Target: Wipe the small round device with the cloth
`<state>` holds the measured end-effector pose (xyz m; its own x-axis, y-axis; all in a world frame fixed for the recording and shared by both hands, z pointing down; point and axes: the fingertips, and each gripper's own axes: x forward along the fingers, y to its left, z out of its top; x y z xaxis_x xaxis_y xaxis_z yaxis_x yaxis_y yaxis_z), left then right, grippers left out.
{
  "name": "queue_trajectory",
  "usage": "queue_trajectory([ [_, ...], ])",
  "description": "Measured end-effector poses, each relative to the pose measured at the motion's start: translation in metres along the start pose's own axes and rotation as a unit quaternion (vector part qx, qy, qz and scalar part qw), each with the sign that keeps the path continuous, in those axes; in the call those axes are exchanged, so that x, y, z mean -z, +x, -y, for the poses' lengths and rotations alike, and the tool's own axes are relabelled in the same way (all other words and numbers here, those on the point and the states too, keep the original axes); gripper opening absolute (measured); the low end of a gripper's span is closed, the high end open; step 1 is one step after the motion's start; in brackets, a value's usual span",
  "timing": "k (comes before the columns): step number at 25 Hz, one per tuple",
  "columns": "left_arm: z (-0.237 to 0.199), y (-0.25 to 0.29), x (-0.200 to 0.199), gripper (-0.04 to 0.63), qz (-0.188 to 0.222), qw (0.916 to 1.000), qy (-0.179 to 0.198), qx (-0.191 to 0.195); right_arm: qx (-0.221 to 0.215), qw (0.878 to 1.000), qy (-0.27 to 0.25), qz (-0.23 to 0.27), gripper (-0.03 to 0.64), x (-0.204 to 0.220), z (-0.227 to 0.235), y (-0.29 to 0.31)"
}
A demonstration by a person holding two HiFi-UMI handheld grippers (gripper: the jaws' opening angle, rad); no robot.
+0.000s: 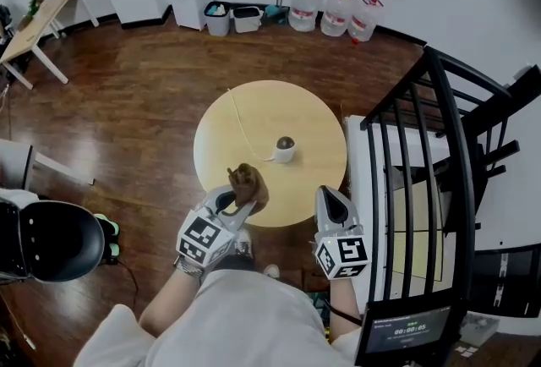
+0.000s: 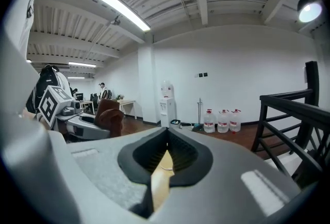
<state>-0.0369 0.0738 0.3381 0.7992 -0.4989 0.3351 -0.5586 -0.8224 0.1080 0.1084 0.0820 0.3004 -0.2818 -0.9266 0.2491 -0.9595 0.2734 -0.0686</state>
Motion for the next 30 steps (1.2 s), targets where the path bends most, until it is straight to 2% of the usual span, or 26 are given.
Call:
queue_trajectory([
  [11,-0.033,0.021,0.011,0.083,-0.027,0.999,-0.018,0.031,-0.008,1.0,-0.004,-0.03,0.009,0.011,0.005,0.039],
  [17,-0.032,0.041,0.027,0.083,-0.072,0.9943,0.013,0.077,-0.031,0.996,-0.009,-0.081,0.105,0.037,0.004,0.056],
  [21,-0.051,0.055,0.034,0.083,-0.085,0.9939,0.011,0.068,-0.035,0.992,-0.052,-0.109,0.137,0.055,0.009,0.077],
  [25,-0.076,0.067,0.038,0.084,-0.094,0.9948,-0.01,0.038,-0.03,0.99,-0.03,-0.132,0.185,0.077,0.023,0.103],
  [30,-0.086,0.085,0.05,0.084,-0.116,0.9923,-0.033,0.028,-0.029,0.985,-0.006,-0.172,0.243,0.114,0.036,0.13],
])
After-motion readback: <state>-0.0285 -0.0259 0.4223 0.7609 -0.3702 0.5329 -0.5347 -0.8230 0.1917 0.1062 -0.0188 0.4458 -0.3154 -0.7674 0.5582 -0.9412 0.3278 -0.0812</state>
